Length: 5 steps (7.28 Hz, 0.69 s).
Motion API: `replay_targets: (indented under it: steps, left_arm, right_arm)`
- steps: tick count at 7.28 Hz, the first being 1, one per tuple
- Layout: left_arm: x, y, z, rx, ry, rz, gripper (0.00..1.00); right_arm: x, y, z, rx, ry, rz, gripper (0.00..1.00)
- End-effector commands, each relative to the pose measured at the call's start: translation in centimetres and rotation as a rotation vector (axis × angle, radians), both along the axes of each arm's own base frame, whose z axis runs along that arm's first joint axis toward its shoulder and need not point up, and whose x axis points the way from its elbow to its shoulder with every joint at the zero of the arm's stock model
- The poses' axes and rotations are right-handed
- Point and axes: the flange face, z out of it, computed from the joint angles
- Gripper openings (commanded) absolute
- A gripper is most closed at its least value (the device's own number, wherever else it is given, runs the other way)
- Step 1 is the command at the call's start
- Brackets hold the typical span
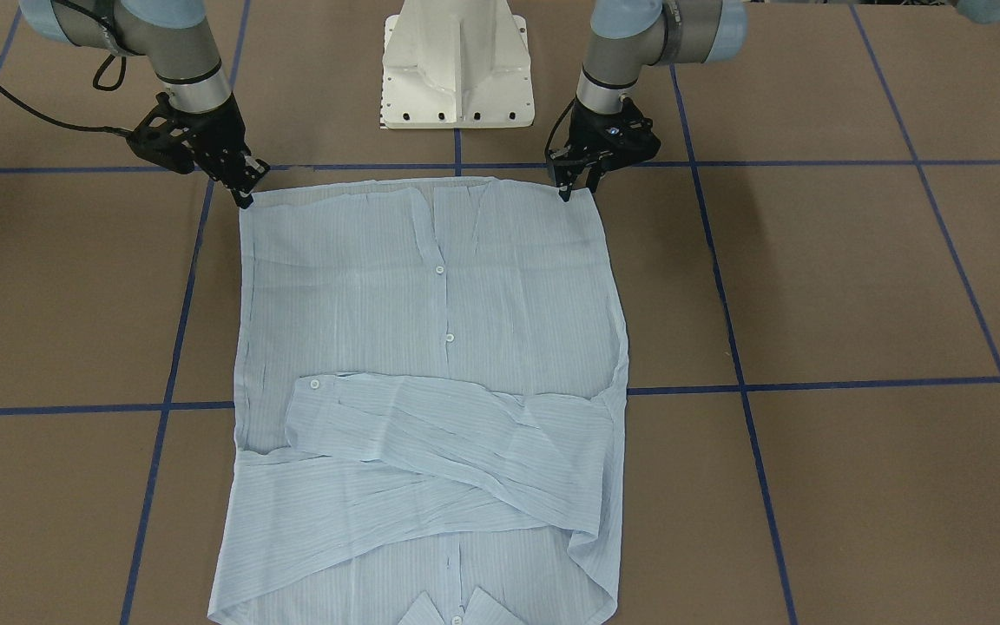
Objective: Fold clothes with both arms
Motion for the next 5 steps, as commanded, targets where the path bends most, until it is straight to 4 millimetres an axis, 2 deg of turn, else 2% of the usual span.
replay_targets:
  steps: [1, 2, 3, 4, 5]
  left_arm:
    - [-0.75, -0.77, 0.13, 0.005, -0.003, -0.013, 0.19]
    - [-0.97, -0.89, 0.4, 0.005, -0.008, -0.015, 0.05]
    - [-0.99, -0.71, 0.75, 0.003, -0.014, -0.012, 0.0]
    - [-1.0, -0.52, 0.7, 0.002, -0.012, -0.009, 0.0]
    - [-1.34, -0.43, -0.05, 0.005, 0.003, -0.009, 0.0]
  right_arm:
    - [0.1, -0.1, -0.05, -0.001, -0.001, 0.004, 0.0]
    - [0.06, -0.11, -0.12, 0.0, -0.003, 0.004, 0.0]
    - [0.06, -0.11, -0.12, 0.0, -0.003, 0.004, 0.0]
    - [0.06, -0.11, -0.12, 0.0, -0.003, 0.004, 0.0]
    - [0.0, -0.06, -0.55, 0.0, -0.012, 0.006, 0.0]
